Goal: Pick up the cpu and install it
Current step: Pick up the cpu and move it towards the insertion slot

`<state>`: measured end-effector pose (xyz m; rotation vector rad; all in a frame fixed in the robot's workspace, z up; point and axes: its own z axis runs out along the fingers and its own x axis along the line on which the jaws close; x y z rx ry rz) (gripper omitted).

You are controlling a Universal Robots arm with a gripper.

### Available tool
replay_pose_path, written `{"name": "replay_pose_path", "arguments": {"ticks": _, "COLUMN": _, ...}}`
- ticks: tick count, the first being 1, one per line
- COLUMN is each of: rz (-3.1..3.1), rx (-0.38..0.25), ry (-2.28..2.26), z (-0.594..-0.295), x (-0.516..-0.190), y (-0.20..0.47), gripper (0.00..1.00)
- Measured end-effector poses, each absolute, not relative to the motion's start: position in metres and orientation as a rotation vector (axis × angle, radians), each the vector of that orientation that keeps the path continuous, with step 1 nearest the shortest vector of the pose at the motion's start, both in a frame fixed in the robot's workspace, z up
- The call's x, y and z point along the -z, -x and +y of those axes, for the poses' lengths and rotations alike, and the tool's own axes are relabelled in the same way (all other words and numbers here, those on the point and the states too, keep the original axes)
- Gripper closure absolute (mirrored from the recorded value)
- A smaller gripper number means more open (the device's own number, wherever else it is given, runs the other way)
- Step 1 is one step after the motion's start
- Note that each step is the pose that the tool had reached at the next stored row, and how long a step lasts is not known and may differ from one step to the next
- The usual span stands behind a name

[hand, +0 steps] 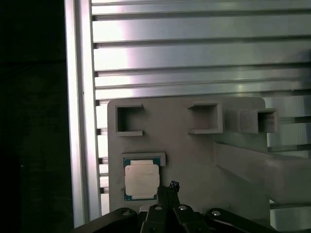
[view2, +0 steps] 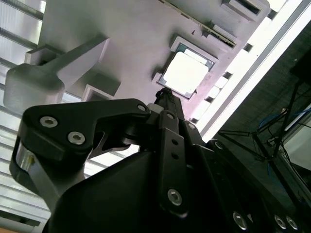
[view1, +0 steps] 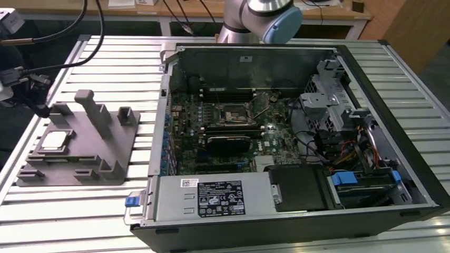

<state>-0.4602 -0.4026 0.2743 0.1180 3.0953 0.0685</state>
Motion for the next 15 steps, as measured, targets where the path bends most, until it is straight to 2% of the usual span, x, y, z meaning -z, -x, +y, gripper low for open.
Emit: {"name": "replay_pose_path", "arguments": {"ticks": 15, "rz": 3.095, "rx": -0.068, "ry": -0.118, "z": -0.407, "x": -0.253, "y": 0.467, "gripper": 0.89}}
